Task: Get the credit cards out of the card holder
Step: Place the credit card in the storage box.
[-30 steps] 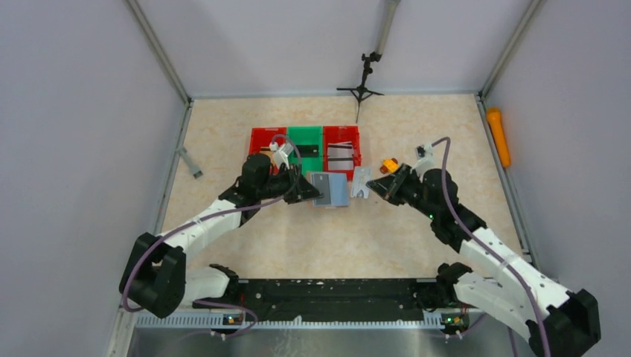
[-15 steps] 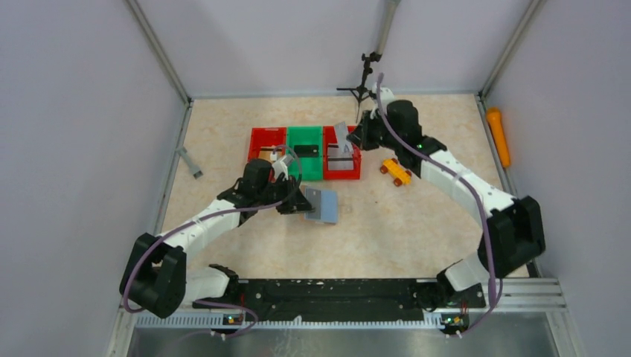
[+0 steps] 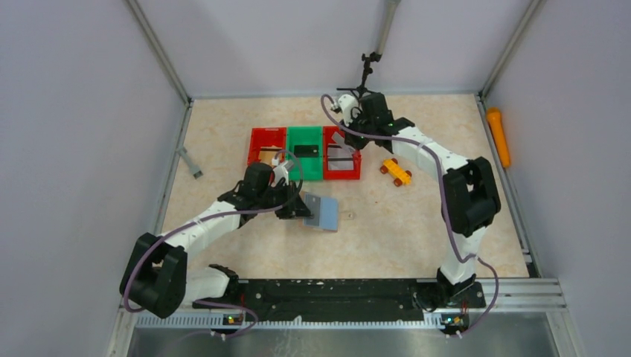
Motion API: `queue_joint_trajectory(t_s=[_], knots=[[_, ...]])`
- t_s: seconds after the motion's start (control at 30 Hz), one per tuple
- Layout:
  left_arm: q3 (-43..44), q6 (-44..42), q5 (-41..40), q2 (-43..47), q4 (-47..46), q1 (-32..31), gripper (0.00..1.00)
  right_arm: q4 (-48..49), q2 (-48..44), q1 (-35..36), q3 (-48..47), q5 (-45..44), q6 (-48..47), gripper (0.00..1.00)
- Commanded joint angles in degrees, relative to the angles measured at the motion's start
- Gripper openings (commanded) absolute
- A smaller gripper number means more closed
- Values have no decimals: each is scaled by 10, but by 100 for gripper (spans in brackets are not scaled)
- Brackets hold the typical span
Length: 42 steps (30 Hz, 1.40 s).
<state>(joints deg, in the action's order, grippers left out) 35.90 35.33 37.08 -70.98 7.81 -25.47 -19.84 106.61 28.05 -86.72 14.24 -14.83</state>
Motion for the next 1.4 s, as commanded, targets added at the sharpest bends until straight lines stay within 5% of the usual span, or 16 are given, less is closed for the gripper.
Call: queue_joint_trajectory(t_s=[0.0,0.23,0.53,0.7,0.77,1.07,1.37], knots=[[-5,-15,17,14,-14,2,5,22,20,12,-29,-20,-156,0],[-2,-20,6,7,-6,2,6,-20,80,23,-86,-41,-276,0],[8,-23,10,-10,-7,2,6,148,85,45,7,-99,-396,0],[10,-27,3,-7,0,2,8,170,56,50,39,-76,-391,34],[10,-31,-2,-9,5,2,9,170,29,51,57,-57,-375,38],[-20,-34,12,9,-28,2,13,129,-121,51,147,-66,-147,42],[-50,-40,12,13,-26,-20,16,175,-321,61,370,15,304,78]])
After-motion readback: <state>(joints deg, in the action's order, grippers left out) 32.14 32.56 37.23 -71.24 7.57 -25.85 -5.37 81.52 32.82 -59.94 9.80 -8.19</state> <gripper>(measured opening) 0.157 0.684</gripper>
